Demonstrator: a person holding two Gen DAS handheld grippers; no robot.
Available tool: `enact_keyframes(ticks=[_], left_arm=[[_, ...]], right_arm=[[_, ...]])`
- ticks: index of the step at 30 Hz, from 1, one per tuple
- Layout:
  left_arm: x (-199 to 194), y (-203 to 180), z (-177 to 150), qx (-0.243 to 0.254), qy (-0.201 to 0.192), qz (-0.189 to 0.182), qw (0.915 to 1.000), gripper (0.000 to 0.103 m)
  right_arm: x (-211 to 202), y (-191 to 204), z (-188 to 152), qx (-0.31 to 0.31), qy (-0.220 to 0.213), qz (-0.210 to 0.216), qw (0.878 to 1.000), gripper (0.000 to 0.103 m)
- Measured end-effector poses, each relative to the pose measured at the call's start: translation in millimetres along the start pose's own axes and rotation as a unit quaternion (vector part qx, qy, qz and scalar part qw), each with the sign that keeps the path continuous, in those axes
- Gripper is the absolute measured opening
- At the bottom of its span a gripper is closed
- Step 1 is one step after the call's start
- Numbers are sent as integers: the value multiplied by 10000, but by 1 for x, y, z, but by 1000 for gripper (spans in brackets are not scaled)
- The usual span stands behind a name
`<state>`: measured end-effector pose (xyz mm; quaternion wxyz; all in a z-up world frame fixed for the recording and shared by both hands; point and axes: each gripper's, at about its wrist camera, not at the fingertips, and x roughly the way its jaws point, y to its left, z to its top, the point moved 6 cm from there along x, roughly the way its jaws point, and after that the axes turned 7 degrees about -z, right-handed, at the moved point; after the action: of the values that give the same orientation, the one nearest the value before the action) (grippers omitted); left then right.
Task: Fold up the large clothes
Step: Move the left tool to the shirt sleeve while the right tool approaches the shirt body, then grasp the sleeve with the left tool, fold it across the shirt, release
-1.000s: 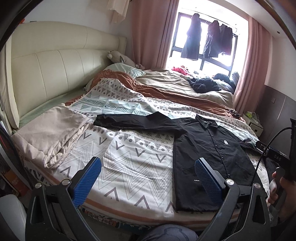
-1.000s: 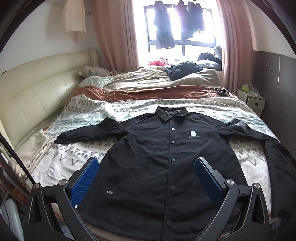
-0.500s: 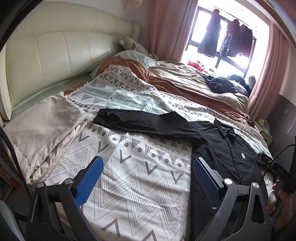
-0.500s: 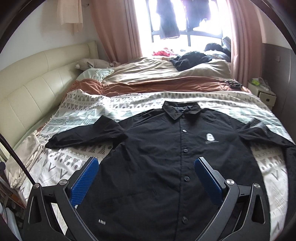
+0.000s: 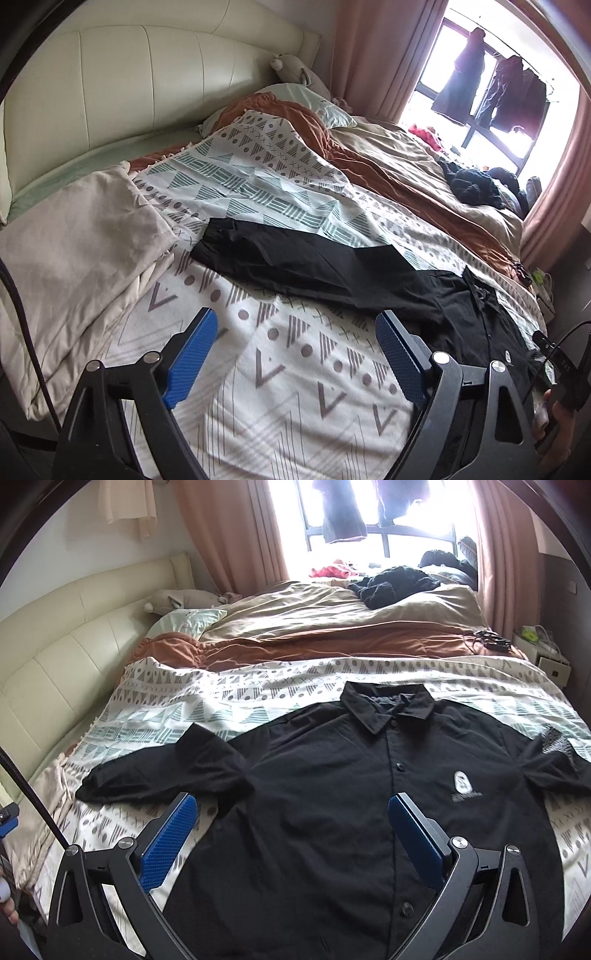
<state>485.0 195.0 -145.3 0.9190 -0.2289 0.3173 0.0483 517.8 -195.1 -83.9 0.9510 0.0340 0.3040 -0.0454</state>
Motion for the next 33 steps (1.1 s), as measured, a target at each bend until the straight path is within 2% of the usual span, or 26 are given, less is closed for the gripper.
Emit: enact_keyframes(ticks=[9,11,15,17,21,25,26,27,28,30,31,32,33], left_arm=[[57,28,31,-446,245,76,9987,83],[71,36,39,-585,280,139,9978,79],[100,50,41,-797,442,315,9953,78],[118,58,38,-888,557,427,9936,78],[155,72,23,-1057,887,622,9885,78],[184,81,7,-1346,1155,527,9827,78],[190,84,4,-1422,1200,470,9814,74],[196,88,3,-1516,1223,424,9799,73],[199,93,4,-1573,1126,449,9801,68],[199,96,10,-1570,1031,571,9805,49],[201,96,11,-1569,1044,505,9808,30],[203,96,12,-1576,1060,441,9808,12],[203,96,13,-1579,1062,416,9808,8]], right_arm=[[49,-12,25,206,108,72,9997,103],[59,-16,28,288,123,33,9995,103],[82,-18,32,384,218,137,9989,103],[94,-19,32,403,286,181,9986,98],[120,-23,31,580,510,408,9962,81],[141,-26,28,743,698,586,9931,70],[147,-26,27,790,763,658,9918,68],[152,-23,25,822,845,760,9901,61],[156,-21,24,821,897,841,9890,55],[164,-15,21,890,1027,1136,9842,47],[167,-13,21,1060,1125,1426,9776,39],[169,-12,22,1190,1164,1609,9728,35],[171,-9,24,1229,1134,1715,9709,32]])
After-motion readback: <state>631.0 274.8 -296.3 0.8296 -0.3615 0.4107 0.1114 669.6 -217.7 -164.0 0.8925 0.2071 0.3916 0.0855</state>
